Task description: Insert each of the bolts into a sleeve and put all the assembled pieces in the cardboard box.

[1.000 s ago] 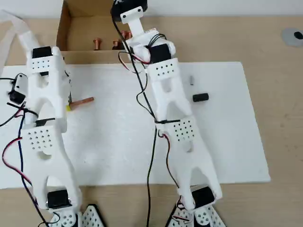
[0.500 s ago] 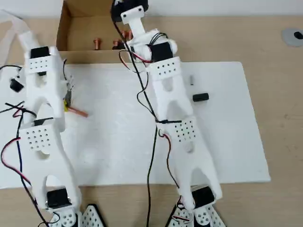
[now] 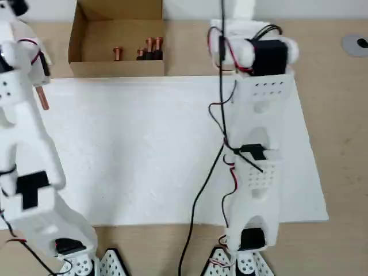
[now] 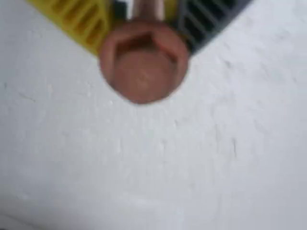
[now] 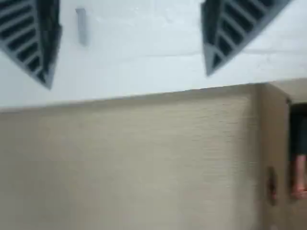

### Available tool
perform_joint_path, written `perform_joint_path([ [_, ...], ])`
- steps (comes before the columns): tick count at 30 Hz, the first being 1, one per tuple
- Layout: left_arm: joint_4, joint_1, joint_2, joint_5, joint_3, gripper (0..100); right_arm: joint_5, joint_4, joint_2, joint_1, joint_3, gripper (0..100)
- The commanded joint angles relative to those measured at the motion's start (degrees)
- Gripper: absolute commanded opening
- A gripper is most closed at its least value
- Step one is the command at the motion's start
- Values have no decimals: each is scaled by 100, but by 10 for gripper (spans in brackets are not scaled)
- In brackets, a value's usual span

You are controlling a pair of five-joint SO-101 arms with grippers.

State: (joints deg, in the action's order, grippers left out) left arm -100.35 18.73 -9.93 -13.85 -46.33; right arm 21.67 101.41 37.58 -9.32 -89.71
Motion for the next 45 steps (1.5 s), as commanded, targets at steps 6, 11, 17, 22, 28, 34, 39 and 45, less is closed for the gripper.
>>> perform_joint_path([
  [6,-18,-527,1912,-334,1327,9,809,114,-1930,646,3301,242],
  [11,0,-484,2791,-343,1908,9,1011,44,-3204,435,6026,242],
  [17,0,-527,3415,-264,2453,9,1064,-1081,-3451,497,8031,242],
  [22,255,-519,3618,-26,3024,10,1477,-2145,-3108,523,8980,242],
  [28,501,-501,3653,-9,3684,10,2532,-2866,-2554,523,9015,242],
  [34,501,-492,3653,132,3763,10,3358,-2927,-2229,620,9024,242],
  [39,501,-519,3653,132,3763,10,3604,-3420,-2018,892,9033,242],
  [45,492,-510,3653,132,3763,10,3613,-3921,-1930,971,9077,242],
])
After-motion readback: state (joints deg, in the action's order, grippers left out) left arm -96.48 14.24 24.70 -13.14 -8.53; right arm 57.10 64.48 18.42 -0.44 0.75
